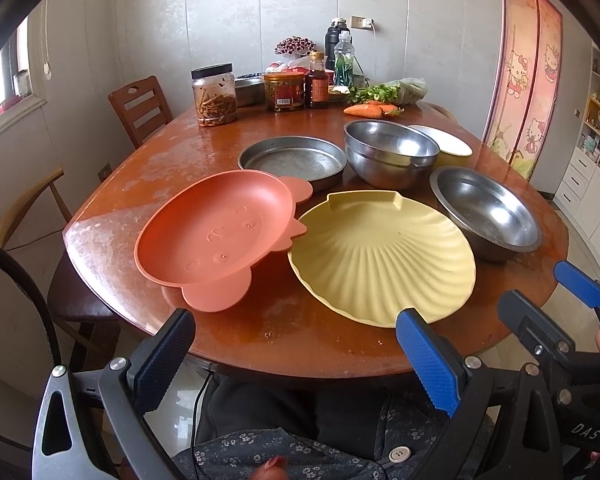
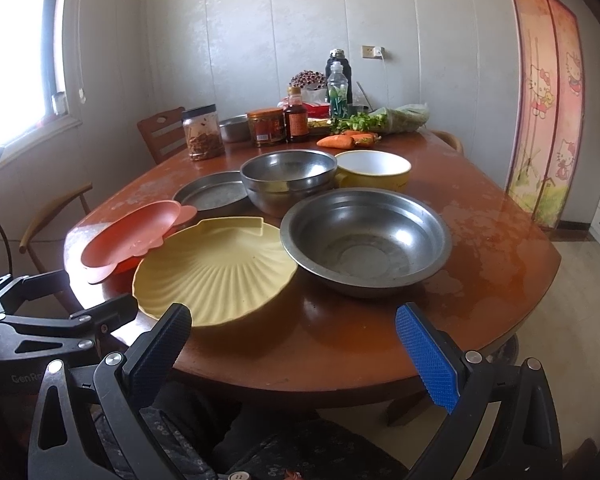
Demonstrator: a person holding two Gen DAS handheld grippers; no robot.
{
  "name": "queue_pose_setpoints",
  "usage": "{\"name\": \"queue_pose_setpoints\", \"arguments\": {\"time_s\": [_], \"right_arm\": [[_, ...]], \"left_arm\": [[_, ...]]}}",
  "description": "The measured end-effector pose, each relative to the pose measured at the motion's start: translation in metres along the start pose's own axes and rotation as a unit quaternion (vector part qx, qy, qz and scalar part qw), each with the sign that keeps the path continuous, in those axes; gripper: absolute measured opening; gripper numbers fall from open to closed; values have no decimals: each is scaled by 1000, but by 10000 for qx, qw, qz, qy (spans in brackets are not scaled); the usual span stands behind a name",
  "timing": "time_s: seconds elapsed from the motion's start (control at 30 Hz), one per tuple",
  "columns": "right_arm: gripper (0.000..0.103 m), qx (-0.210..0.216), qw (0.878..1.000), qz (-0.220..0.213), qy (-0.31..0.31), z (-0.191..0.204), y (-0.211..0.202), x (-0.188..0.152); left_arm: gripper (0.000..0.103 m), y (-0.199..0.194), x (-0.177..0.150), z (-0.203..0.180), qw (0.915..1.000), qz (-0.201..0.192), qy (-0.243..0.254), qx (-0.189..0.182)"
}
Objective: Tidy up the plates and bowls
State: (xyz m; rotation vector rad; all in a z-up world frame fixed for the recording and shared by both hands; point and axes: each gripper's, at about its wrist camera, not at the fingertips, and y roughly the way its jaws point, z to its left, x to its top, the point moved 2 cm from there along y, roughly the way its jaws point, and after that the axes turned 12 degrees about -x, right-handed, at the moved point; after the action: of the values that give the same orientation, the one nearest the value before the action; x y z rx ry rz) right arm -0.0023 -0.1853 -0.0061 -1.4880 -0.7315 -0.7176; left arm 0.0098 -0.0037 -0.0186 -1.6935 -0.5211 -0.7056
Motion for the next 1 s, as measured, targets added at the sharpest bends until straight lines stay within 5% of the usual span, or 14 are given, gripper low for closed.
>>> {"name": "queue_pose_setpoints", "arguments": {"time_s": [1.0], "right_arm": [[102,121,9998,-161,-40,3,-4,3]], "left_arm": [[101,3,0,2,10000,12,-31,-36]]}}
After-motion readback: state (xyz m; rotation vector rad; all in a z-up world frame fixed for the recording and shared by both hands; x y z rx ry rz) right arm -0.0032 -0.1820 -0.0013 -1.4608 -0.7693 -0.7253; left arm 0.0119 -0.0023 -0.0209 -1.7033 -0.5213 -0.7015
